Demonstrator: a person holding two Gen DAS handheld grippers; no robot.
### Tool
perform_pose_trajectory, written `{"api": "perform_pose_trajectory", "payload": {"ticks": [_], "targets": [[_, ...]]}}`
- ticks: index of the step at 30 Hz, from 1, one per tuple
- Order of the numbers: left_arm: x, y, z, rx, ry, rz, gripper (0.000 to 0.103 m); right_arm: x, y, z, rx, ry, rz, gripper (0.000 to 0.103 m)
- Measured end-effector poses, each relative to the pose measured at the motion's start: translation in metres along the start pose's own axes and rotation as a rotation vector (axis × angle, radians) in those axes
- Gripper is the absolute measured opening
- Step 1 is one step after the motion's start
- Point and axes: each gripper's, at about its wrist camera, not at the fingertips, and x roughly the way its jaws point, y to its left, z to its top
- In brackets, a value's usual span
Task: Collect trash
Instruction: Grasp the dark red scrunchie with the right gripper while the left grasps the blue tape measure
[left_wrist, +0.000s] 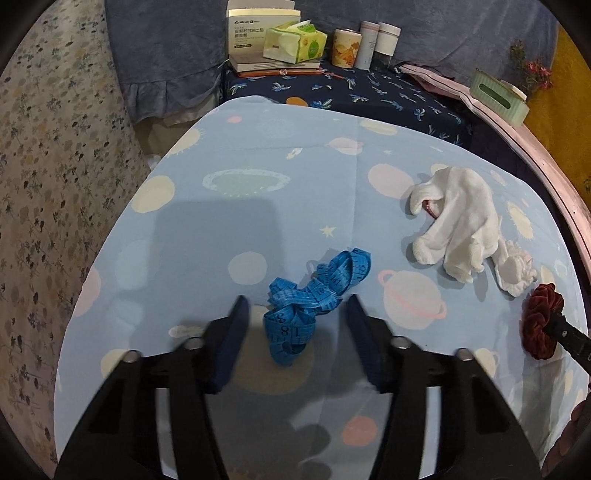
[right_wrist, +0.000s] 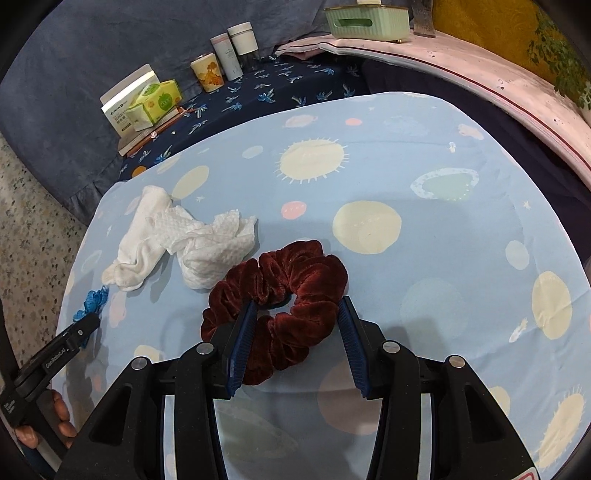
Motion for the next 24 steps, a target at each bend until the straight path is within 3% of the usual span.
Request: {"api": "perform_pose_trajectory", "payload": {"ticks": [5,8,24], "targets": [[-0.007,-0.007,-0.002,-0.015,0.003,-0.023,0.028,-0.003,-0.003,-0.004,0.001,0.004,0.007,0.027],[-0.017,-0.017,-0.007,-0.009,-0.001,-0.035,0.027,-0.006,-0.006,-0.008,0.004,0.008,0.022,0.021],[-0.078,-0.109,-0.047,0.042,-0.007,-0.138,0.027,-0.073,-0.038,-0.042,0.028,-0.040,0.082,0.017]]}}
